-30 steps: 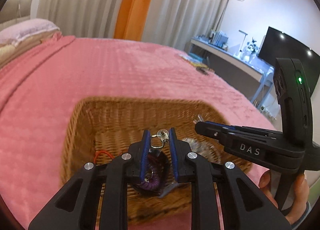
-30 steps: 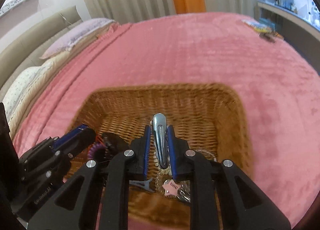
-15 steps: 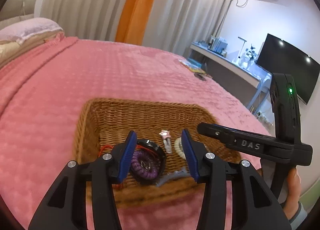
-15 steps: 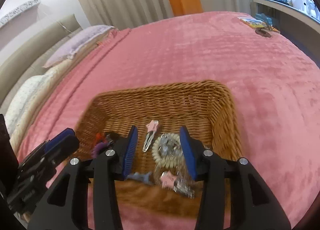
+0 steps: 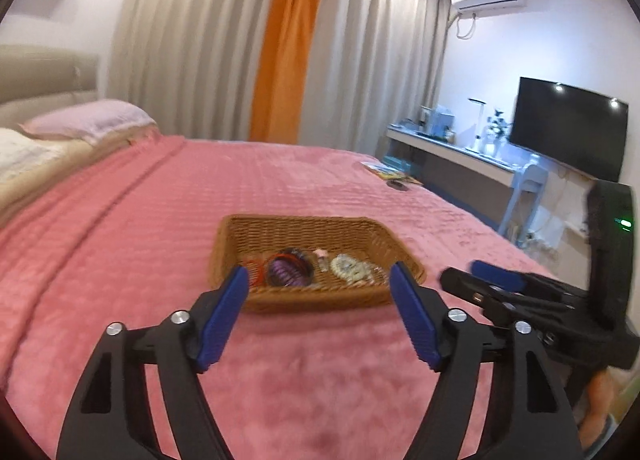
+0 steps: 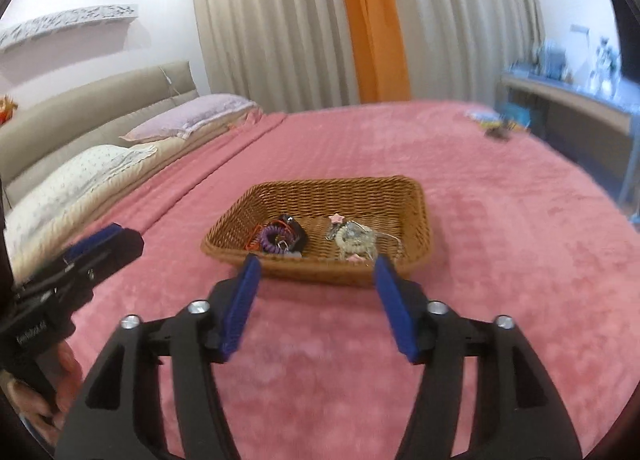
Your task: Organize jewelry
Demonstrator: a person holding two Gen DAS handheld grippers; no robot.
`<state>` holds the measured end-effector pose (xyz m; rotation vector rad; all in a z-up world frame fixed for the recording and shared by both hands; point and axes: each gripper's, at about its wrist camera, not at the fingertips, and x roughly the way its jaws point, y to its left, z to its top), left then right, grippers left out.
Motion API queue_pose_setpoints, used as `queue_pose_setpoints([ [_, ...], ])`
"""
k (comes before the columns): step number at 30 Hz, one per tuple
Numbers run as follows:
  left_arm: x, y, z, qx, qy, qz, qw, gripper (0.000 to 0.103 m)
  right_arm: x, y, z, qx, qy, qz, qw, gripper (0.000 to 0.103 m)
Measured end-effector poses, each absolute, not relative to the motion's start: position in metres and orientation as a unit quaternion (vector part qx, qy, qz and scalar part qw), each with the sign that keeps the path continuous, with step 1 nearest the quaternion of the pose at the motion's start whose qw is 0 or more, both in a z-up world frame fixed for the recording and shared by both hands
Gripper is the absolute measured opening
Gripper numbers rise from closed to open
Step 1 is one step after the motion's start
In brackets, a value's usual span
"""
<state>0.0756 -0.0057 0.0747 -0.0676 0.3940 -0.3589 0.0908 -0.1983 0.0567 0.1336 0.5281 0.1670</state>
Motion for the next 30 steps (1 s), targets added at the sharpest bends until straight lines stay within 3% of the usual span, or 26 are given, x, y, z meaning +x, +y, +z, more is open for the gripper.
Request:
queue_pose_setpoints([
  [5,0.038,0.000,0.054,-0.023,0.150,-0.129,0.980,0.079,0.044,-0.186,0.036,0.027,0.201,0.040,0.978,0.070],
  [9,0.033,0.002,0.037,-0.027,0.147,-0.112,0.982,0.080,0.039,-0.183,0.023,0.015,0.182,0.024,0.983,0.070],
  [16,0.044,0.001,0.017,-0.036,0.162,-0.096,0.981,0.080,0.045,-0.187,0.006,0.025,0.197,0.021,0.980,0.073],
  [19,0.043,-0.002,0.015,-0.029,0.161,-0.089,0.983,0.088,0.047,-0.188,0.002,0.029,0.205,0.023,0.978,0.074],
  [30,0.044,-0.008,0.014,-0.016,0.164,-0.086,0.983,0.092,0.048,-0.187,0.001,0.029,0.207,0.024,0.978,0.076],
])
